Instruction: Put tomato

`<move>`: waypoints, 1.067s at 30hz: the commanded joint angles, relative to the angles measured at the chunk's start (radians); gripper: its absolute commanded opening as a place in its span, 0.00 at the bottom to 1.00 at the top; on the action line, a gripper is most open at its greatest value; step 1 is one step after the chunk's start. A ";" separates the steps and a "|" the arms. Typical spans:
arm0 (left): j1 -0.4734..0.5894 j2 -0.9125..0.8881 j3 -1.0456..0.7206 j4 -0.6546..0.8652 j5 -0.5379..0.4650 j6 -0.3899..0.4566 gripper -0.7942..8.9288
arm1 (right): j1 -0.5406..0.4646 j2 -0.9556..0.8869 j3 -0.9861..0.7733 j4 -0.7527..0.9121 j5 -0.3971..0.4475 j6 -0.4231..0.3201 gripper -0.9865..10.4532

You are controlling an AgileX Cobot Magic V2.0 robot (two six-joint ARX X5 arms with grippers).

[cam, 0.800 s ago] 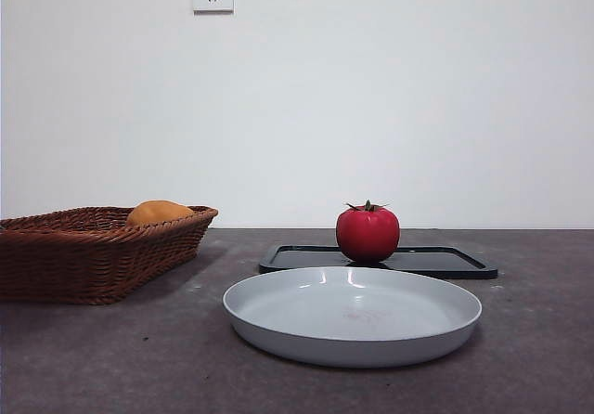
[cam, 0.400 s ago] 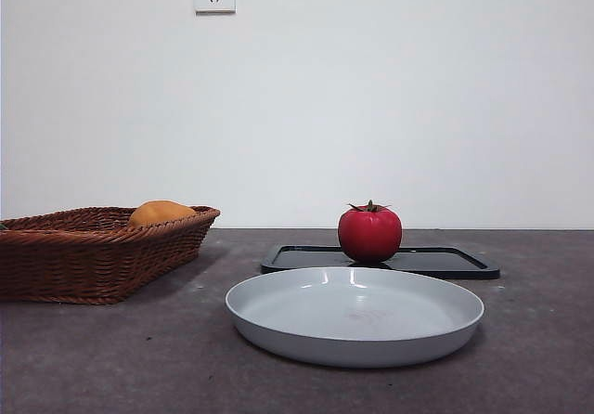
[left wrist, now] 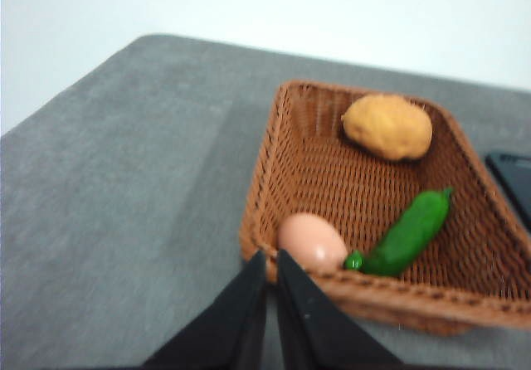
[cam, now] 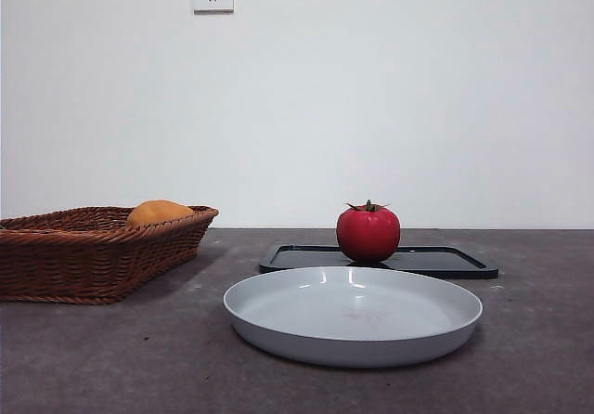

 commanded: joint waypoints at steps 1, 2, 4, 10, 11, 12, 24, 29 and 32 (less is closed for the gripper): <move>0.003 -0.018 -0.035 0.091 0.001 -0.017 0.10 | 0.007 0.001 0.011 0.011 0.000 0.006 0.10; 0.006 -0.024 -0.051 0.118 0.001 -0.015 0.10 | 0.007 0.001 0.011 0.011 0.001 0.006 0.10; 0.012 -0.032 -0.077 0.153 0.001 -0.011 0.10 | 0.007 0.001 0.011 0.011 0.001 0.006 0.10; 0.032 -0.032 -0.101 0.129 0.009 0.003 0.10 | 0.007 0.001 0.011 0.012 0.000 0.006 0.10; 0.039 -0.032 -0.101 0.123 0.020 0.014 0.10 | 0.007 0.001 0.011 0.012 0.001 0.006 0.10; 0.044 -0.032 -0.101 0.118 0.035 0.027 0.10 | 0.007 0.001 0.011 0.012 0.000 0.006 0.10; 0.046 -0.032 -0.101 0.050 0.063 0.107 0.10 | 0.007 0.001 0.011 0.014 0.000 0.006 0.10; 0.046 -0.032 -0.101 0.051 0.063 0.107 0.10 | 0.007 0.001 0.011 0.014 0.000 0.006 0.10; 0.046 -0.032 -0.101 0.051 0.063 0.106 0.10 | 0.007 0.001 0.011 0.014 0.000 0.006 0.10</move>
